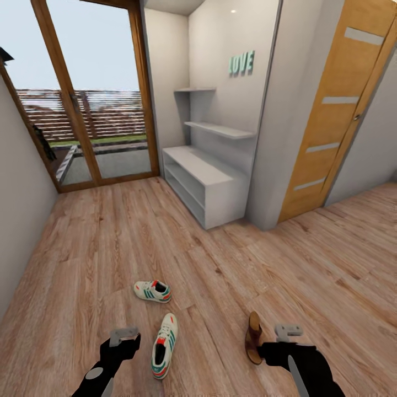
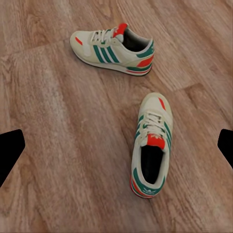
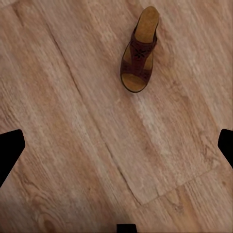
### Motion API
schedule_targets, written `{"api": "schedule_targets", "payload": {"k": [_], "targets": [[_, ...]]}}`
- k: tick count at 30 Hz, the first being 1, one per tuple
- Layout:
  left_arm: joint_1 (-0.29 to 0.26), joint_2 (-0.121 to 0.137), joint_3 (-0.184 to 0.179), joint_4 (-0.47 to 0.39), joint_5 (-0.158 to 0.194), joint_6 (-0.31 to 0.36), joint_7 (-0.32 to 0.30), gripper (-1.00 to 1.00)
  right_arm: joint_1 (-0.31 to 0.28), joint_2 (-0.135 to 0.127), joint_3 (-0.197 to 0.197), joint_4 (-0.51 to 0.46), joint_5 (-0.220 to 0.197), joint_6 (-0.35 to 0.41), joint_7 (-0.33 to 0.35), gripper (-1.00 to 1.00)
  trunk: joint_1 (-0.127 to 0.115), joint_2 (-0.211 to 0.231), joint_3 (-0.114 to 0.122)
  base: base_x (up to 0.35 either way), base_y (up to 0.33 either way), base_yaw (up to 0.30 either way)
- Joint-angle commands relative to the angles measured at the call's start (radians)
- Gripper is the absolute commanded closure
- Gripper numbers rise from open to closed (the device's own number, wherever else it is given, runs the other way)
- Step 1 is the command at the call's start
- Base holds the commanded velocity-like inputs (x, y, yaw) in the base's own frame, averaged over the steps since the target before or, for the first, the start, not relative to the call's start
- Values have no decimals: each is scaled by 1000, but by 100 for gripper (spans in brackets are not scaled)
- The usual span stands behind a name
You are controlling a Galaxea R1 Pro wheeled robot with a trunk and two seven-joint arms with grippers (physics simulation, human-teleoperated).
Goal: Pick up the two gym shoes and the two sandals from the corridor floor and place them onto the hallstand (shoe rack) in the corridor, making sure they are on the rack and not on the floor. Arrange them so the two gym shoes are next to each other and the two sandals are next to each other.
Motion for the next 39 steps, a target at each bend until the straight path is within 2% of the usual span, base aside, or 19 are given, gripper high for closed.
{"api": "schedule_targets", "payload": {"k": [1,8,15,19,23,27,29,31,39], "targets": [[0,0,1,0,0,-3,0,-100,-1,0,0,-1,-1,4,-1,-100,4,-8,-6,0,0,-93],[0,-5,-6,4,-2,-4,0,-100,-1,1,1,-1,-1,4,-2,-100,31,-57,-39,0,0,-73],[-1,-13,-42,5,-3,-4,0,-100,0,1,5,-2,1,3,-2,-100,57,-106,-65,0,0,-10],[-2,-14,-54,4,-5,-66,0,-100,-1,1,9,-2,2,1,-6,-100,73,-134,-77,0,0,0],[-2,-14,-55,4,-10,-93,0,-100,-1,1,4,-1,2,1,-7,-100,88,-162,-90,0,0,0],[-2,-16,-56,5,-43,-104,0,-100,-1,2,0,-1,3,1,-8,-100,103,-190,-103,0,0,0],[-2,-23,-56,5,-77,-107,0,-100,-1,1,-1,-1,3,1,-7,-100,111,-204,-109,0,0,0],[-2,-25,-56,5,-89,-107,0,-100,-1,0,-1,-2,2,1,-6,-100,119,-218,-115,0,0,0],[-2,-28,-56,5,-101,-108,0,-100,-1,-2,-2,-4,1,1,0,-100,149,-274,-143,0,0,0]]}}
